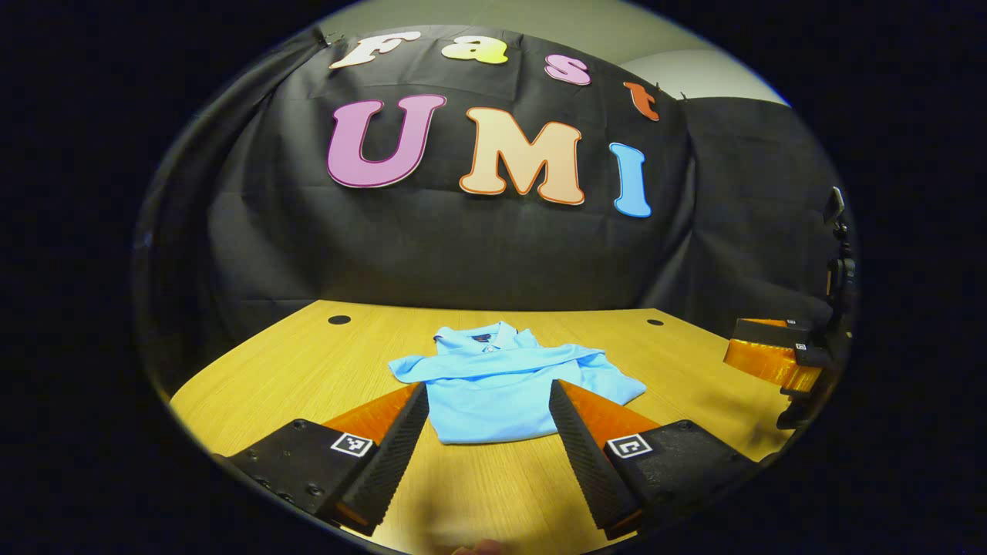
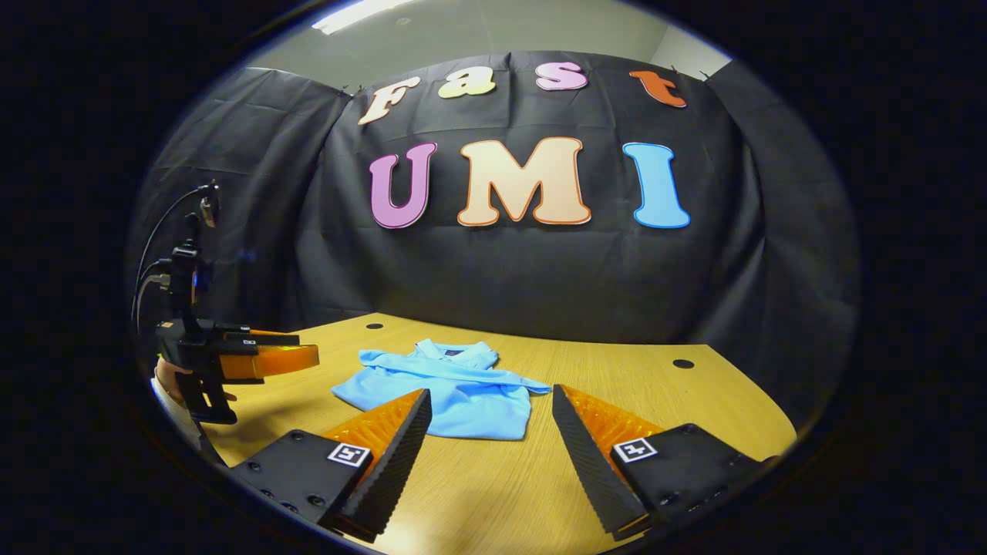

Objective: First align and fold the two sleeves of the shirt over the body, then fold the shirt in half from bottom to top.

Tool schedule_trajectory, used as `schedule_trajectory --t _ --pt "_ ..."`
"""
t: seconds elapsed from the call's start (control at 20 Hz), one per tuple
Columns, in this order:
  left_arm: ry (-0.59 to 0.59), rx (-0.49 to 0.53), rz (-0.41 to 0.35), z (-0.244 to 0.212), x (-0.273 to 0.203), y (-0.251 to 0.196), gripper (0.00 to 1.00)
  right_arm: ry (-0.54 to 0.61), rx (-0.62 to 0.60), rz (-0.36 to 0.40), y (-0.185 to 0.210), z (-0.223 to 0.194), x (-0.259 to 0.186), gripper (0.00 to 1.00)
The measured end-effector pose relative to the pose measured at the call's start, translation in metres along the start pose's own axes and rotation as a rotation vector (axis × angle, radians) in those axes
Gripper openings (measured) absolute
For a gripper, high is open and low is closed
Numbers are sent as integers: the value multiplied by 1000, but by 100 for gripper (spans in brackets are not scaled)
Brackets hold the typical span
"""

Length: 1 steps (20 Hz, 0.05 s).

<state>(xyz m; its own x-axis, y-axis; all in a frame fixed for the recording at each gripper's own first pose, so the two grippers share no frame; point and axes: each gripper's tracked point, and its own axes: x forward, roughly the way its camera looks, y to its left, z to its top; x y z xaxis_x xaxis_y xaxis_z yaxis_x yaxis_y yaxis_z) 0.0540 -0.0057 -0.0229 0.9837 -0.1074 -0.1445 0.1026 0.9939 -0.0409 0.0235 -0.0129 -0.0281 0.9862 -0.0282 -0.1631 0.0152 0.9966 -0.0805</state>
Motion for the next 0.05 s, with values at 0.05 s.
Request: schedule_trajectory --t 0.05 --pt "-6 5 2 2 -1 0 94 0 5 -4 0 -3 -2 98"
